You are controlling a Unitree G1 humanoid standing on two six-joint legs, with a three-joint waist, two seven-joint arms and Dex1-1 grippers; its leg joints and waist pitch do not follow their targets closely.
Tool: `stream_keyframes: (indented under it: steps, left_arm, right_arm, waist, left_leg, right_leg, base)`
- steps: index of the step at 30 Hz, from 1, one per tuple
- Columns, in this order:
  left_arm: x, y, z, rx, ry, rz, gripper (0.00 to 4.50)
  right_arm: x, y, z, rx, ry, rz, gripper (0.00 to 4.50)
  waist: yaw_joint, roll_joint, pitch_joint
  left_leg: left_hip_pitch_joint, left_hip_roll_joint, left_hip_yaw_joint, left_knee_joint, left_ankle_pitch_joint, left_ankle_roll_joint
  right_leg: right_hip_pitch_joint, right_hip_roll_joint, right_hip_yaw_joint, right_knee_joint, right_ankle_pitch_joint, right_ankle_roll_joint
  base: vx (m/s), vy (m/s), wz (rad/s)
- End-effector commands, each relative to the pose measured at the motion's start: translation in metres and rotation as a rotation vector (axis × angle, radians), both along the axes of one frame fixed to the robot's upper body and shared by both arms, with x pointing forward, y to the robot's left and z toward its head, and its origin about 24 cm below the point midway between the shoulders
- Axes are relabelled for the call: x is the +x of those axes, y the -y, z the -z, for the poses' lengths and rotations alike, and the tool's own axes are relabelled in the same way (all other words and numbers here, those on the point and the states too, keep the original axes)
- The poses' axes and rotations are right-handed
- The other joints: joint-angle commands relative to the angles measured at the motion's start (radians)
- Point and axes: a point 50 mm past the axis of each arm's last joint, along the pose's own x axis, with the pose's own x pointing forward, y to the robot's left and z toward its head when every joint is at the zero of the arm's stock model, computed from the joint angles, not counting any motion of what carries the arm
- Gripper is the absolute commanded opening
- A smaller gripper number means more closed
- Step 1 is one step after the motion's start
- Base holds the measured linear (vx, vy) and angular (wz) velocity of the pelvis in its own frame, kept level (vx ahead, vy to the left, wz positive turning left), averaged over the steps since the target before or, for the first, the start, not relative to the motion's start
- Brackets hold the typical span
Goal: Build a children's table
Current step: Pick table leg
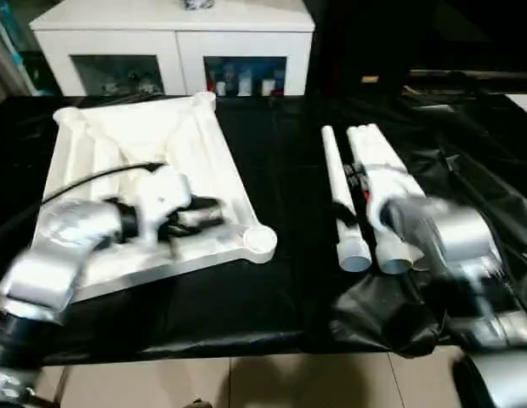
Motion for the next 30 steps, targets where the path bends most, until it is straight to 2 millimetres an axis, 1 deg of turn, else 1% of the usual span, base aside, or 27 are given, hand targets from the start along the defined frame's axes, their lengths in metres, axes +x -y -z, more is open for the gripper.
stream_keyframes:
  steps: [1, 2, 3, 4, 5, 6, 8, 11, 12, 13, 14, 17, 19, 20, 23, 24, 25, 26, 27, 28, 29, 30]
  left_arm:
    - [-0.005, 0.006, 0.003, 0.004, -0.029, 0.030, 1.46]
    - [-0.006, 0.009, 0.005, 0.008, -0.036, 0.042, 1.46]
    - [-0.007, 0.011, 0.006, 0.007, -0.050, 0.054, 1.46]
    - [-0.008, 0.013, 0.006, 0.006, -0.057, 0.065, 1.46]
    - [-0.008, 0.013, 0.006, 0.006, -0.057, 0.065, 1.46]
    - [-0.008, 0.013, 0.006, 0.006, -0.057, 0.065, 1.46]
    - [-0.009, 0.016, 0.003, 0.004, -0.071, 0.089, 1.46]
    - [-0.011, 0.019, -0.001, 0.001, -0.082, 0.100, 1.46]
    - [-0.011, 0.020, -0.002, 0.000, -0.084, 0.101, 1.46]
    - [-0.011, 0.020, -0.002, 0.000, -0.085, 0.100, 1.46]
    - [-0.011, 0.021, -0.003, -0.002, -0.088, 0.098, 1.46]
    - [-0.011, 0.021, -0.004, 0.001, -0.093, 0.101, 1.46]
    - [-0.011, 0.022, -0.004, 0.000, -0.095, 0.102, 1.46]
    - [-0.011, 0.022, -0.005, 0.000, -0.095, 0.102, 1.50]
    - [-0.011, 0.022, -0.005, 0.002, -0.095, 0.101, 1.50]
    - [-0.011, 0.022, -0.005, 0.002, -0.095, 0.101, 1.50]
    - [-0.010, 0.022, -0.005, 0.004, -0.093, 0.098, 1.50]
    - [-0.011, 0.021, -0.007, 0.004, -0.091, 0.093, 1.50]
    - [-0.011, 0.021, -0.008, 0.005, -0.091, 0.091, 1.50]
    - [-0.011, 0.021, -0.008, 0.005, -0.091, 0.091, 1.50]
    - [-0.011, 0.021, -0.009, 0.005, -0.090, 0.088, 1.50]
    - [-0.011, 0.021, -0.009, 0.006, -0.088, 0.084, 1.50]
  right_arm:
    - [0.003, 0.005, 0.004, 0.020, -0.059, 0.061, 4.50]
    - [0.004, 0.004, 0.005, 0.040, -0.086, 0.071, 4.50]
    - [0.005, 0.002, 0.008, 0.043, -0.115, 0.082, 4.50]
    - [0.006, 0.001, 0.011, 0.042, -0.135, 0.092, 4.50]
    - [0.006, 0.001, 0.011, 0.042, -0.135, 0.092, 4.50]
    - [0.006, 0.001, 0.011, 0.042, -0.135, 0.092, 4.50]
    - [0.008, 0.002, 0.015, 0.029, -0.165, 0.136, 4.50]
    - [0.010, 0.001, 0.020, 0.046, -0.199, 0.177, 4.50]
    - [0.010, 0.000, 0.022, 0.058, -0.212, 0.184, 4.50]
    - [0.010, -0.001, 0.022, 0.065, -0.219, 0.184, 4.50]
    - [0.010, -0.003, 0.025, 0.093, -0.244, 0.186, 4.50]
    - [0.010, -0.006, 0.030, 0.141, -0.280, 0.182, 4.50]
    - [0.010, -0.008, 0.032, 0.143, -0.289, 0.180, 4.50]
    - [0.010, -0.008, 0.033, 0.145, -0.292, 0.180, 4.21]
    - [0.010, -0.010, 0.034, 0.159, -0.302, 0.180, 4.10]
    - [0.010, -0.010, 0.034, 0.159, -0.302, 0.180, 3.97]
    - [0.010, -0.011, 0.034, 0.163, -0.301, 0.179, 3.85]
    - [0.013, -0.012, 0.031, 0.164, -0.293, 0.181, 3.78]
    - [0.014, -0.013, 0.030, 0.167, -0.291, 0.182, 3.67]
    - [0.014, -0.013, 0.030, 0.167, -0.291, 0.182, 3.67]
    - [0.015, -0.014, 0.029, 0.168, -0.289, 0.183, 3.41]
    - [0.016, -0.014, 0.028, 0.167, -0.287, 0.182, 3.34]
  waist:
    - [-0.003, -0.002, -0.068]
    - [-0.003, -0.001, -0.067]
    - [-0.002, -0.007, -0.066]
    - [-0.004, -0.007, -0.066]
    - [-0.002, -0.003, -0.065]
    - [-0.002, -0.002, -0.064]
    - [-0.004, -0.010, -0.065]
    - [-0.004, -0.007, -0.064]
    - [-0.003, -0.007, -0.063]
    - [-0.003, -0.007, -0.064]
    - [-0.005, -0.006, -0.065]
    - [-0.004, -0.007, -0.066]
    - [-0.003, -0.007, -0.066]
    - [-0.002, -0.007, -0.067]
    - [-0.002, -0.009, -0.066]
    - [-0.001, -0.008, -0.066]
    - [-0.001, -0.010, -0.066]
    - [-0.002, -0.013, -0.067]
    - [-0.002, -0.014, -0.066]
    - [-0.002, -0.013, -0.066]
    - [-0.002, -0.014, -0.066]
    - [-0.002, -0.018, -0.066]
  left_leg:
    - [0.016, 0.030, 0.000, -0.074, 0.008, -0.026]
    - [0.014, 0.028, -0.001, -0.076, 0.012, -0.023]
    - [0.013, 0.030, 0.000, -0.076, 0.007, -0.023]
    - [0.013, 0.030, 0.000, -0.077, 0.004, -0.025]
    - [0.015, 0.031, 0.000, -0.077, -0.005, -0.028]
    - [0.015, 0.032, 0.001, -0.077, -0.007, -0.031]
    - [0.015, 0.031, 0.001, -0.077, 0.008, -0.033]
    - [0.017, 0.031, 0.003, -0.078, -0.005, -0.041]
    - [0.016, 0.031, 0.003, -0.078, -0.008, -0.044]
    - [0.015, 0.031, 0.002, -0.077, -0.003, -0.043]
    - [0.016, 0.030, 0.003, -0.077, 0.002, -0.043]
    - [0.014, 0.029, 0.003, -0.075, 0.016, -0.036]
    - [0.014, 0.029, 0.002, -0.074, 0.021, -0.032]
    - [0.015, 0.029, 0.002, -0.075, 0.018, -0.032]
    - [0.015, 0.030, 0.003, -0.075, 0.013, -0.033]
    - [0.015, 0.030, 0.003, -0.075, 0.013, -0.033]
    - [0.014, 0.029, 0.003, -0.075, 0.012, -0.032]
    - [0.014, 0.030, 0.003, -0.075, 0.010, -0.032]
    - [0.014, 0.031, 0.004, -0.076, 0.007, -0.031]
    - [0.013, 0.031, 0.003, -0.076, 0.010, -0.031]
    - [0.014, 0.031, 0.004, -0.075, 0.014, -0.028]
    - [0.014, 0.031, 0.004, -0.075, 0.016, -0.026]
  right_leg:
    - [0.050, -0.039, 0.031, -0.052, 0.166, -0.237]
    - [0.051, -0.040, 0.031, -0.050, 0.171, -0.243]
    - [0.051, -0.041, 0.030, -0.052, 0.162, -0.241]
    - [0.051, -0.041, 0.030, -0.050, 0.155, -0.244]
    - [0.048, -0.042, 0.029, -0.052, 0.133, -0.242]
    - [0.048, -0.042, 0.030, -0.052, 0.132, -0.240]
    - [0.050, -0.040, 0.030, -0.051, 0.150, -0.234]
    - [0.047, -0.043, 0.031, -0.052, 0.121, -0.238]
    - [0.049, -0.042, 0.031, -0.052, 0.117, -0.238]
    - [0.050, -0.042, 0.031, -0.051, 0.125, -0.237]
    - [0.049, -0.041, 0.030, -0.050, 0.136, -0.236]
    - [0.052, -0.040, 0.030, -0.048, 0.162, -0.237]
    - [0.052, -0.040, 0.029, -0.048, 0.170, -0.238]
    - [0.052, -0.041, 0.028, -0.048, 0.165, -0.240]
    - [0.053, -0.041, 0.028, -0.049, 0.155, -0.237]
    - [0.052, -0.041, 0.028, -0.049, 0.154, -0.237]
    - [0.052, -0.041, 0.028, -0.049, 0.150, -0.236]
    - [0.053, -0.042, 0.028, -0.049, 0.141, -0.238]
    - [0.051, -0.044, 0.029, -0.049, 0.134, -0.240]
    - [0.052, -0.043, 0.028, -0.048, 0.135, -0.240]
    - [0.051, -0.043, 0.028, -0.049, 0.141, -0.239]
    - [0.052, -0.043, 0.028, -0.048, 0.142, -0.241]
  base:
    - [0.000, 0.000, 0.00]
    - [0.000, 0.000, 0.00]
    - [0.000, 0.000, 0.00]
    - [0.000, 0.000, 0.00]
    - [0.000, 0.000, 0.00]
    - [0.000, 0.000, 0.00]
    - [0.000, 0.000, 0.00]
    - [0.000, 0.000, 0.00]
    - [0.000, 0.000, 0.00]
    - [0.000, 0.000, 0.00]
    - [0.000, 0.000, 0.00]
    - [0.000, 0.000, 0.00]
    - [0.000, 0.000, 0.00]
    - [0.000, 0.000, 0.00]
    - [0.000, 0.000, 0.00]
    - [0.000, 0.000, 0.00]
    - [0.000, 0.000, 0.00]
    - [0.000, 0.000, 0.00]
    - [0.000, 0.000, 0.00]
    - [0.000, 0.000, 0.00]
    - [0.000, 0.000, 0.00]
    - [0.000, 0.000, 0.00]
